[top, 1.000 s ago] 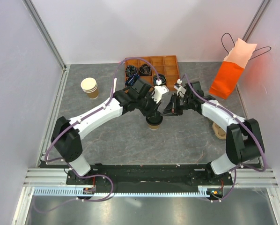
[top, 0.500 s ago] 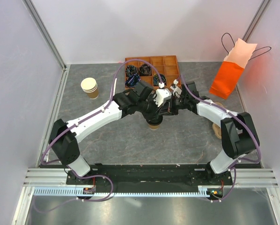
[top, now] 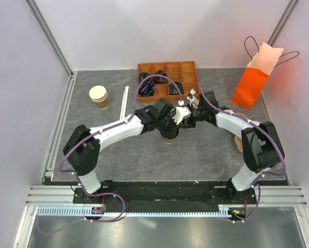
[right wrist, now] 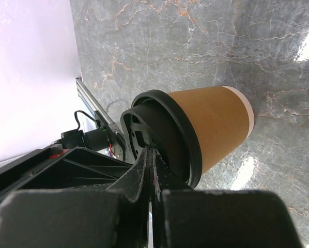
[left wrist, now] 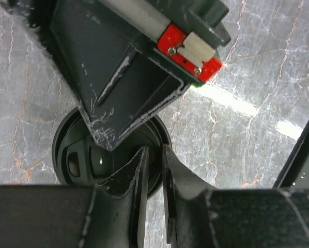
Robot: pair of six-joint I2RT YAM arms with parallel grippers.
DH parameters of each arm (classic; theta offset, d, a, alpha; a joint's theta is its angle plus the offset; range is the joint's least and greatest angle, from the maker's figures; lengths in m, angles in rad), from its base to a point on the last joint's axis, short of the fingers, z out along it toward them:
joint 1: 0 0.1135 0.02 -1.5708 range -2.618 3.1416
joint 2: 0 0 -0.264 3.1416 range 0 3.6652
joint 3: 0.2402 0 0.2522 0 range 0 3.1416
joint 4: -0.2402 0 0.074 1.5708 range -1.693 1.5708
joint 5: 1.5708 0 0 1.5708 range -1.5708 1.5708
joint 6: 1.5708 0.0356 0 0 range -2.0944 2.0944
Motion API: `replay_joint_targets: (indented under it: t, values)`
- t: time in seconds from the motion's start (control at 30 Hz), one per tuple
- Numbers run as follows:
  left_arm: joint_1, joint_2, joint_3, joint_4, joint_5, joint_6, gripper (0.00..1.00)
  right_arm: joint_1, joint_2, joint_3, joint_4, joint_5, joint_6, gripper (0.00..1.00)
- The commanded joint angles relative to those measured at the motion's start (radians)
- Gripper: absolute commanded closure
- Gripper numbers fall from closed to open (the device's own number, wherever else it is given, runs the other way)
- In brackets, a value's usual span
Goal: Pack the takeout coffee
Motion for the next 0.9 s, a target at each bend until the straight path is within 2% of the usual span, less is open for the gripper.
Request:
replay_joint_targets:
  t: [0.0, 0.1, 0.2, 0.23, 0.3, 0.43, 0.57, 0.6, 0.63, 0.7, 0.73, 0.77, 0.87]
  values:
    - [-0.004, -0.022, -0.049, -0.041, -0.019, 0.021, 0.77, 0.000, 0.021, -0.011, -0.038, 0.059, -0.032, 1.00]
    - [-0.004, -0.099, -0.031, -0.053, 0.016, 0.012, 0.75, 0.000, 0.024, -0.006, -0.034, 0.053, -0.032, 1.00]
    - [-0.002, -0.163, -0.005, -0.076, 0.047, 0.003, 0.66, 0.001, 0.022, 0.007, -0.018, 0.026, -0.021, 1.00]
    - [0.004, -0.176, 0.001, -0.090, 0.056, 0.000, 0.59, 0.001, 0.021, 0.013, 0.005, 0.004, -0.013, 0.98]
    - [0.010, -0.191, 0.018, -0.102, 0.062, -0.006, 0.53, 0.010, 0.003, 0.029, 0.019, -0.010, -0.004, 0.95]
    - [0.044, -0.234, 0.020, -0.116, 0.111, -0.017, 0.42, 0.020, -0.031, 0.072, 0.085, -0.053, 0.039, 0.82]
    - [0.123, -0.249, 0.047, -0.153, 0.222, -0.077, 0.37, 0.018, -0.066, 0.127, 0.056, -0.094, 0.013, 0.69]
    - [0.161, -0.256, 0.049, -0.156, 0.243, -0.089, 0.36, 0.016, -0.089, 0.136, 0.038, -0.102, -0.004, 0.64]
    - [0.181, -0.262, 0.049, -0.156, 0.278, -0.106, 0.33, 0.015, -0.102, 0.144, 0.001, -0.103, -0.022, 0.52]
    - [0.249, -0.280, 0.046, -0.156, 0.320, -0.123, 0.29, 0.007, -0.148, 0.148, -0.060, -0.085, -0.149, 0.40]
    - [0.273, -0.286, 0.046, -0.156, 0.349, -0.149, 0.28, 0.006, -0.165, 0.147, -0.150, -0.053, -0.230, 0.28]
    - [0.297, -0.298, 0.044, -0.156, 0.363, -0.150, 0.27, 0.003, -0.203, 0.139, -0.195, -0.015, -0.384, 0.24]
    - [0.389, -0.323, 0.029, -0.153, 0.411, -0.218, 0.25, 0.003, -0.270, 0.051, -0.258, 0.113, -0.653, 0.16]
